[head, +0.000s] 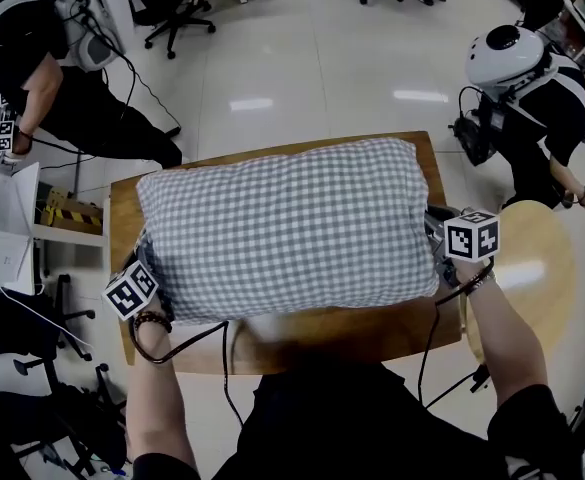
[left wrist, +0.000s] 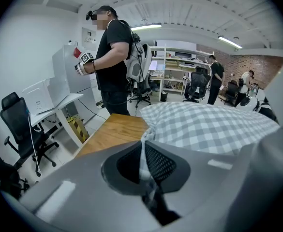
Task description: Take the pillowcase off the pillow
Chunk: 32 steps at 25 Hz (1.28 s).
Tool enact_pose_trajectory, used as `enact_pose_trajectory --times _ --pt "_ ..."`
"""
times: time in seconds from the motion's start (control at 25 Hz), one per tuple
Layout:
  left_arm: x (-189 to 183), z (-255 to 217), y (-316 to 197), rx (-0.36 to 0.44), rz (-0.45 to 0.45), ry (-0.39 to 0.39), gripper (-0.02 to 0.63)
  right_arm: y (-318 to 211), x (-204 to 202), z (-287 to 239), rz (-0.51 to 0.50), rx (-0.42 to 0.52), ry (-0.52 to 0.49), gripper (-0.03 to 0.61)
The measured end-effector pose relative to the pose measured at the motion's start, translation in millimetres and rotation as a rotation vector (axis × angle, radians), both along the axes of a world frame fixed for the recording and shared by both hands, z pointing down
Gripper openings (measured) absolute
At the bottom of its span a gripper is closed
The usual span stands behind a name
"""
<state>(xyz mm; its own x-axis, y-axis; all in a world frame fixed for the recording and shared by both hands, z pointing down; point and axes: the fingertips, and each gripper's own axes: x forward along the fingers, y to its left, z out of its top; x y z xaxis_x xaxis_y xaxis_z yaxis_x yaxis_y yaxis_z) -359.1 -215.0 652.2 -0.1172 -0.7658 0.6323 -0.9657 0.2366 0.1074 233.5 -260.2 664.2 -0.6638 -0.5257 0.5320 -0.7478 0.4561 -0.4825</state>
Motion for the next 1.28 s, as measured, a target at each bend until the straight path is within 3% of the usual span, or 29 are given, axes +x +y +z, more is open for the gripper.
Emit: enact_pose_trajectory --times 0.52,1.28 --pt "-6 0 34 0.057 -0.028 -0.005 0.005 20 27 -29 0.082 0.161 0.166 0.025" --pt "-37 -32 52 0.147 -0.094 0.059 0.005 48 40 -66 0.175 0.188 0.204 0.020"
